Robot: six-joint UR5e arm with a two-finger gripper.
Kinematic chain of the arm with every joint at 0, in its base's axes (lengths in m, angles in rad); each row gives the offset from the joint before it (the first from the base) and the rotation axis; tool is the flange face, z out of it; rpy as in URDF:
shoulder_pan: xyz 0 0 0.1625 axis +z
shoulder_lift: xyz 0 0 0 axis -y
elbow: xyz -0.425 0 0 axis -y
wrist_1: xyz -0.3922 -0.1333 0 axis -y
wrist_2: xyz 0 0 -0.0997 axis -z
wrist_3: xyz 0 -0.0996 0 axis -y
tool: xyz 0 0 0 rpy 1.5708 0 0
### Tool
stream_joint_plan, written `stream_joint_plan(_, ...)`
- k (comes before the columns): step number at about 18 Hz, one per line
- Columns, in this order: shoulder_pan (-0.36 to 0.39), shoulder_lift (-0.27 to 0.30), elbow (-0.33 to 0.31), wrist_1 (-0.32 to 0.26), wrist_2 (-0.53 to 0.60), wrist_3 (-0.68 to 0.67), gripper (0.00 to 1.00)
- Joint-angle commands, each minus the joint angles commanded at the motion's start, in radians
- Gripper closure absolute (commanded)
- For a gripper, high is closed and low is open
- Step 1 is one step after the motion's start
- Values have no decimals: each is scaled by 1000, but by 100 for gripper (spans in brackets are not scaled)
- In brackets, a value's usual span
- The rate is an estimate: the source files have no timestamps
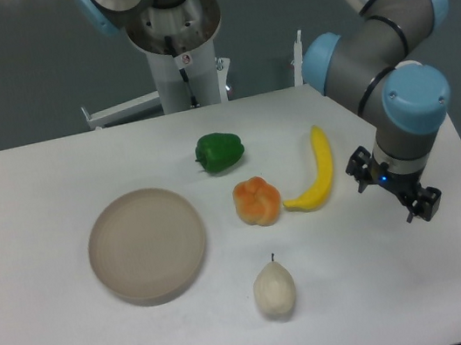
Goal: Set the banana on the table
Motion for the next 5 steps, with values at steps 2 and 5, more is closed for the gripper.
stream_joint_plan(2, -2, -6, 3, 2, 0, -2, 0)
stream_joint_plan(5, -2, -6, 5, 0, 2, 0, 0)
